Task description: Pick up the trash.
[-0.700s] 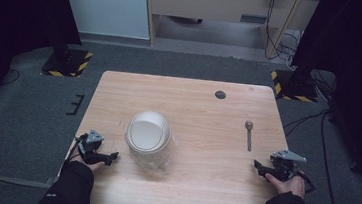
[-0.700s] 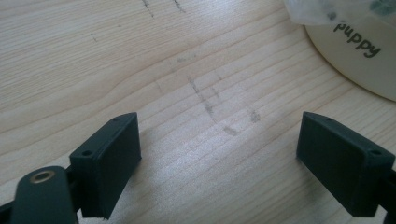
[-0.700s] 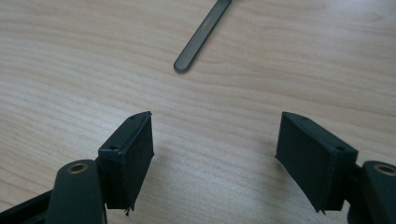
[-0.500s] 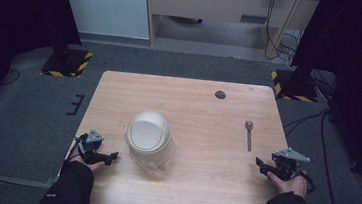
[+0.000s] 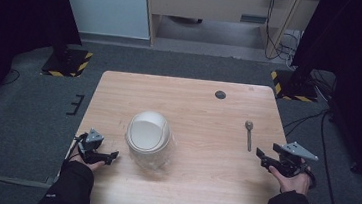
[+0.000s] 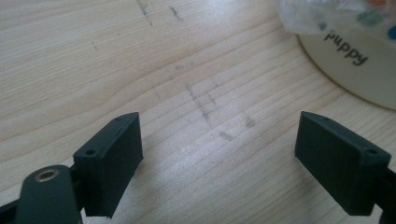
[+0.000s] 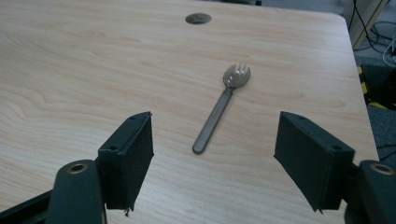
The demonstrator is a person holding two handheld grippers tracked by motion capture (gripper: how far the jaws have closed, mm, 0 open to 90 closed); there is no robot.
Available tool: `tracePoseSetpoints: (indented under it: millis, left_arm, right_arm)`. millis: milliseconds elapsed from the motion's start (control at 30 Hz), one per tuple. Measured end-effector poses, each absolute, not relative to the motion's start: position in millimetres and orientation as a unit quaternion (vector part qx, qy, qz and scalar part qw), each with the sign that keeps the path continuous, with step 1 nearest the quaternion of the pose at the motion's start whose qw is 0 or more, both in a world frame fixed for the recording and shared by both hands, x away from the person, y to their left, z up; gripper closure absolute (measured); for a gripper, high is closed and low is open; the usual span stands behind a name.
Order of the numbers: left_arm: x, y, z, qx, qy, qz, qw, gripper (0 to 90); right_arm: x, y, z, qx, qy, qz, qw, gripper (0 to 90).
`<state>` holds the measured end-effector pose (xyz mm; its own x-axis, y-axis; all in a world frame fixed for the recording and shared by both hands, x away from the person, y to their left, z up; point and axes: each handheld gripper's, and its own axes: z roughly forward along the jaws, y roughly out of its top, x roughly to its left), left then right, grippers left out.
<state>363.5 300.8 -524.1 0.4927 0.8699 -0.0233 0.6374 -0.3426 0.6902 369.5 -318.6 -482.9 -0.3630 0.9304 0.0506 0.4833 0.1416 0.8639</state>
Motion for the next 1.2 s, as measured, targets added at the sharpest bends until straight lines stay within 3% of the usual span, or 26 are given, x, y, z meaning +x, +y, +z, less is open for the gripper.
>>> tracePoseSetpoints:
  millis: [300, 800, 1000, 1200]
  left_arm:
    - [362, 301, -518, 0.794, 0.469, 0.185, 0.340, 15.0]
    - [339, 300, -453, 0.702, 0.440, 0.264, 0.494, 16.4]
    - [329, 285, -430, 0.674, 0.413, 0.271, 0.549, 17.0]
    - [329, 261, -422, 0.671, 0.402, 0.268, 0.563, 16.6]
  right_arm:
    - [367, -299, -461, 0.466, 0.705, 0.460, 0.272, 25.3]
    - [367, -303, -480, 0.475, 0.724, 0.428, 0.257, 21.5]
    - [367, -302, -480, 0.477, 0.725, 0.426, 0.255, 20.2]
    - [368, -304, -481, 0.480, 0.723, 0.425, 0.257, 19.0]
